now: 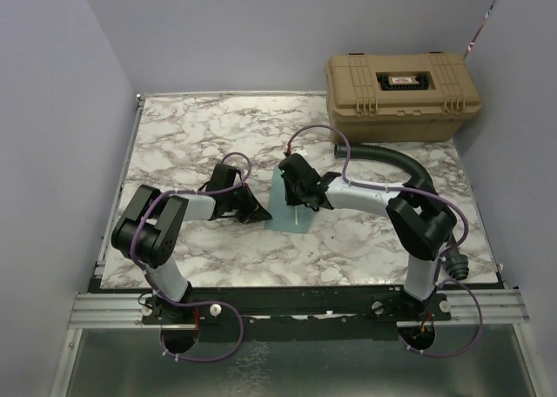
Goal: Place the letter into the envelope and seal it
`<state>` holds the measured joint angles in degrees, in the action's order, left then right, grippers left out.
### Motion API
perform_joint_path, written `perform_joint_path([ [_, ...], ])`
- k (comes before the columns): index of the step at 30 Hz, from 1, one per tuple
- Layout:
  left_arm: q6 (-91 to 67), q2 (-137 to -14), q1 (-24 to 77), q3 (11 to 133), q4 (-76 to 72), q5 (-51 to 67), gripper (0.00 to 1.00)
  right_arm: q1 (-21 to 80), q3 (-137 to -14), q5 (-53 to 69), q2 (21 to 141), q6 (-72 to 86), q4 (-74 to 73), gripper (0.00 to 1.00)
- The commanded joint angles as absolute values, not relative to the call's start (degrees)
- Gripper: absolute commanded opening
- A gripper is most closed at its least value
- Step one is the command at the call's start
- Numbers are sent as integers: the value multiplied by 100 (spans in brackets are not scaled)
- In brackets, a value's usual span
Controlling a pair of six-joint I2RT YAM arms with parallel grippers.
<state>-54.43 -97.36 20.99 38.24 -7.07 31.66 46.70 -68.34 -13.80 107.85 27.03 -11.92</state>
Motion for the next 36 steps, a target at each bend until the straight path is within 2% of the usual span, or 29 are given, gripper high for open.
perform_joint_path([
  [1, -5422, -10013, 2091, 3680, -376, 2399, 0, 4884, -6440, -1149, 10884, 2840, -2230, 1],
  [10, -5318, -10011, 2093, 3615, -377, 2497, 0, 4461, -6405, -1469, 10953, 2637, -2180, 1],
  [19, -5256, -10074, 2095, 3618, -378, 2546, 0, 4274, -7188, -1144, 11471, 2378, -2117, 1],
  [31, -5518, -10167, 2092, 3772, -431, 2394, 0, 4596, -6232, -699, 10610, 2746, -2224, 1],
  [36, -5542, -10182, 2092, 3750, -431, 2363, 0, 4605, -6201, -558, 10474, 2593, -2125, 1],
])
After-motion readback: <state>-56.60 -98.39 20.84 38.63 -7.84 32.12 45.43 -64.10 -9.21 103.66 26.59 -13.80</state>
